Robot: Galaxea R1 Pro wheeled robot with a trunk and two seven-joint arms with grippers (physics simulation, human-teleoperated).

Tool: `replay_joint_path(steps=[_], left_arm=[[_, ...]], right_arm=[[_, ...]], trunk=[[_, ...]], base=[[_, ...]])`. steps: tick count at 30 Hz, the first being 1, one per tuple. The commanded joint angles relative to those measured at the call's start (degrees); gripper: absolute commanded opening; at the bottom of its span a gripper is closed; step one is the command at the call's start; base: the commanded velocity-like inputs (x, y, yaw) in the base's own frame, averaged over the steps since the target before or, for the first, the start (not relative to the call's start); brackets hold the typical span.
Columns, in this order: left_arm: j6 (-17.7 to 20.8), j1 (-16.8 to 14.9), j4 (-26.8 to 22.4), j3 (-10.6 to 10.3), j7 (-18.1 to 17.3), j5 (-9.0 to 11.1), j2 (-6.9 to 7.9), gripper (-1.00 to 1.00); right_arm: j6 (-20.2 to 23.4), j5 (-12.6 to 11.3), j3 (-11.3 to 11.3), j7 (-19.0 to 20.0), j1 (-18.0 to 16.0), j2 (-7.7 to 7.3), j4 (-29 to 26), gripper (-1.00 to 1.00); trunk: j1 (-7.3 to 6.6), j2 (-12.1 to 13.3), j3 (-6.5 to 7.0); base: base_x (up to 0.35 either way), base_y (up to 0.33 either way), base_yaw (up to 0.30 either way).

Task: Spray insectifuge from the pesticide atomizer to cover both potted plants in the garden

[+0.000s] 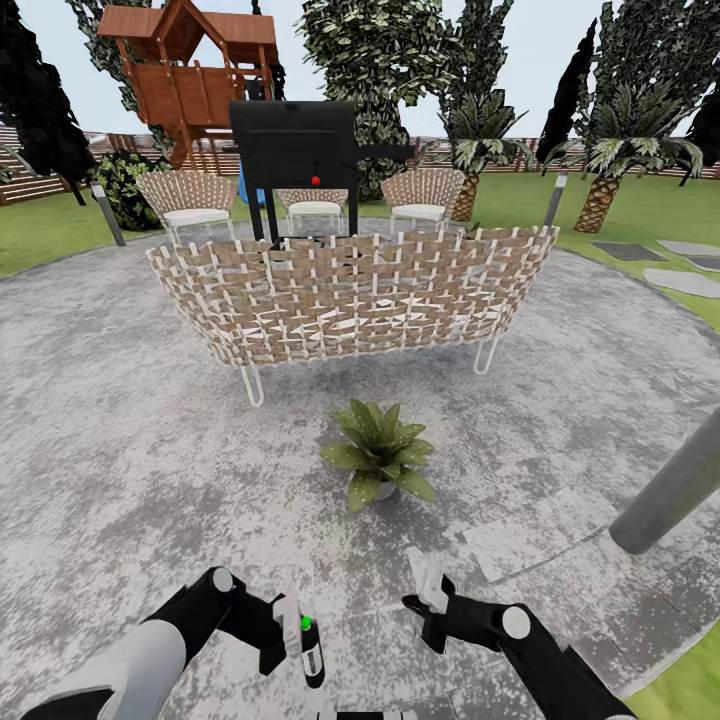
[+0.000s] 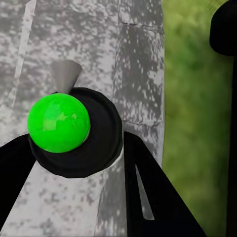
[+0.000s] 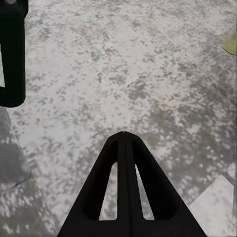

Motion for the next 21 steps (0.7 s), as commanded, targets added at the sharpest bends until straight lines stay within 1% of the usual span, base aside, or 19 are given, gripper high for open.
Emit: replay_joint_path(steps=[1,2,3,4,5,7,8,11,13,15,19,21], left_arm=[[-0.6,-0.1,0.0,0.3,-0.2,-1.3,-0.05,-1.00],[-0.7,-0.1,-0.1,0.0,-0.2,-2.1,-0.08,-1.00],[-0.6,-0.2,-0.2,-1.6,-0.2,-4.6,-0.28,-1.00],[-0.4,-0.2,-0.5,-3.0,-0.1,-6.4,-0.44,-1.00],[-0.3,-0.2,-0.6,-3.6,0.1,-7.2,-0.50,-1.00],[-0.1,-0.3,-0.9,-4.4,0.3,-8.4,-0.59,-1.00],[-0.1,-0.3,-0.9,-4.6,0.4,-8.6,-0.61,-1.00],[-0.2,-0.4,-1.4,-4.7,0.5,-8.8,-0.62,-1.00],[-0.3,-0.5,-2.7,-4.7,1.9,-8.6,-0.62,-1.00],[-0.4,-0.5,-3.1,-4.6,3.5,-8.4,-0.81,-1.00],[-0.7,-0.5,-3.3,-4.5,4.1,-8.3,-1.16,-1.00],[-0.8,-0.5,-3.3,-4.4,4.2,-8.2,-2.08,-1.00]], right_arm=[[-0.4,0.8,0.1,-0.1,-0.3,0.60,-0.1,-1.00],[-0.4,0.9,0.1,-0.1,-0.5,1.16,-0.1,-1.00],[-0.4,1.0,0.1,0.0,-1.0,2.27,0.0,-1.00],[-0.4,1.1,0.1,0.2,-1.3,3.10,0.0,-1.00],[-0.4,1.1,0.1,0.6,-1.4,3.78,0.1,-1.00],[-0.4,1.4,0.1,3.1,-1.5,5.52,0.2,-1.00],[-0.4,1.7,0.1,3.9,-1.6,6.11,0.2,-1.00],[-0.4,2.4,0.1,4.6,-1.7,6.90,0.3,-1.00],[-0.4,2.6,0.1,4.7,-1.7,7.38,0.3,-1.00],[-0.4,2.7,0.1,4.7,-1.7,7.62,0.3,-1.00],[-0.4,2.7,0.1,4.7,-1.7,7.72,0.3,-1.00],[-0.4,2.7,0.1,4.7,-1.7,7.73,0.4,-1.00]], trunk=[[-0.01,0.0,-0.05],[-0.01,0.0,-0.05],[-0.01,0.0,-0.05],[-0.01,0.0,-0.05],[-0.01,0.0,-0.05],[-0.01,0.0,-0.05],[-0.01,0.0,-0.05],[-0.01,0.0,-0.05],[-0.01,0.0,-0.05],[-0.01,0.0,-0.05],[-0.01,0.0,-0.05],[-0.01,0.0,-0.05]], base=[[0.000,0.000,0.000],[0.000,0.000,0.000],[0.000,0.000,0.000],[0.000,0.000,0.000],[0.000,0.000,0.000],[0.000,0.000,0.000],[0.000,0.000,0.000],[0.000,0.000,0.000],[0.000,0.000,0.000],[0.000,0.000,0.000],[0.000,0.000,0.000],[0.000,0.000,0.000]])
